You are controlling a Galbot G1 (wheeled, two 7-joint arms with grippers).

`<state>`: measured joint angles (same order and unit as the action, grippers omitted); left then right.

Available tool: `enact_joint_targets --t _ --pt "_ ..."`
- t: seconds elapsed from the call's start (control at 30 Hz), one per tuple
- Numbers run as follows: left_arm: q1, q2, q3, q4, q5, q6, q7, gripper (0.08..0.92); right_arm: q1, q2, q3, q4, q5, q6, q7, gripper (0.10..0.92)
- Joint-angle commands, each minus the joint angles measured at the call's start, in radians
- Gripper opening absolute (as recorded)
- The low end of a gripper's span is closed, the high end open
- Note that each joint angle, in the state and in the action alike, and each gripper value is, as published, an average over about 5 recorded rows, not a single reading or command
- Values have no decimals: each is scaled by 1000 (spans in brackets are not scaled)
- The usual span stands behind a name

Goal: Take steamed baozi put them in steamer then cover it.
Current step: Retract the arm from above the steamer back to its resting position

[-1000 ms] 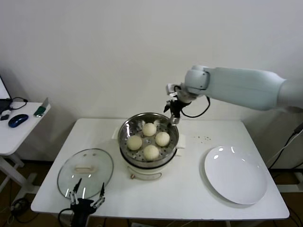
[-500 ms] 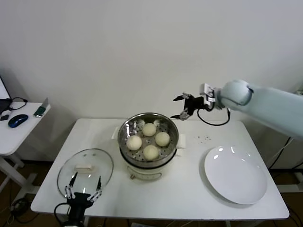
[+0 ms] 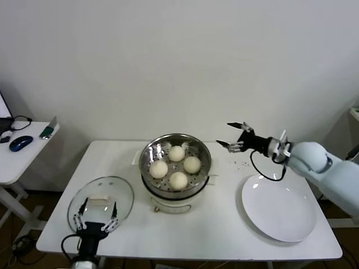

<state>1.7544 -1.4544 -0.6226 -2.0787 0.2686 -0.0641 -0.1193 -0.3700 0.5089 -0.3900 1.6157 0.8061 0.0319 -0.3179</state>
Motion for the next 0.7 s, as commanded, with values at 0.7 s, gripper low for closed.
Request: enact_joint_targets --t 0.7 --pt "-138 109 6 178 1288 154 124 823 -1028 507 1014 170 -210 -84 199 823"
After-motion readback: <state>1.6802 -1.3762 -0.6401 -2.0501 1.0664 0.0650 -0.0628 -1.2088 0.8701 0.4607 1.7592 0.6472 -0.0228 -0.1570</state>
